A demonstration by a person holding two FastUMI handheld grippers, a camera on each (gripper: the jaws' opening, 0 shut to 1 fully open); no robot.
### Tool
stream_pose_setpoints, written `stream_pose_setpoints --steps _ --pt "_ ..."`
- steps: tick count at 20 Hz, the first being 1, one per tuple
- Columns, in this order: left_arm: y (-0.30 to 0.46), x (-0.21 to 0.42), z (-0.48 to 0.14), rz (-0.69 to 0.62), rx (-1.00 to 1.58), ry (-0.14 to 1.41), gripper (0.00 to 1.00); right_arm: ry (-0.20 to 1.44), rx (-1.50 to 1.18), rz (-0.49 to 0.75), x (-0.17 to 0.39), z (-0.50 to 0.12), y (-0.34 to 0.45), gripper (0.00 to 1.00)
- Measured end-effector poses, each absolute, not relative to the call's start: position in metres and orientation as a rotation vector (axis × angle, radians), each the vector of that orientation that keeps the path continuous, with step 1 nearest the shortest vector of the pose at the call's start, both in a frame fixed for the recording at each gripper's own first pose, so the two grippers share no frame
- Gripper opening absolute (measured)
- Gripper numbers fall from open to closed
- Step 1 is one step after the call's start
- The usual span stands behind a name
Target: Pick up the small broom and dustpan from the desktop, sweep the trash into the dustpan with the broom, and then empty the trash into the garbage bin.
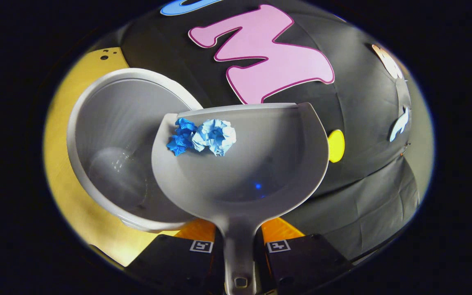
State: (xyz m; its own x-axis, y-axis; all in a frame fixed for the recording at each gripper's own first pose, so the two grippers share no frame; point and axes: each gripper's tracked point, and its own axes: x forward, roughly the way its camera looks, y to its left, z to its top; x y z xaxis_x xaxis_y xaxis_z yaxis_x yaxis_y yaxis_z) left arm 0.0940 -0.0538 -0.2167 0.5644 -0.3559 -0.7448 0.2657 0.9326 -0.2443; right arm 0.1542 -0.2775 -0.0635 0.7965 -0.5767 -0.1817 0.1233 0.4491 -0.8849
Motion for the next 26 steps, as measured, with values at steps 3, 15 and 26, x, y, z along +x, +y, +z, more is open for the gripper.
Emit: stream_pose_setpoints --steps 3,15,26 --pt "-0.055 0.079 -0.222 -0.374 -0.105 0.917 0.25 0.469 -1.105 -0.483 0.154 -0.060 -0.274 0.33" --pt "-0.053 0.077 -0.226 -0.384 -0.087 0.916 0.25 0.433 -1.240 -0.489 0.153 -0.054 -0.269 0.33" --pt "-0.032 0.075 -0.220 -0.340 -0.122 0.871 0.25 0.505 -0.816 -0.465 0.142 -0.037 -0.268 0.33"
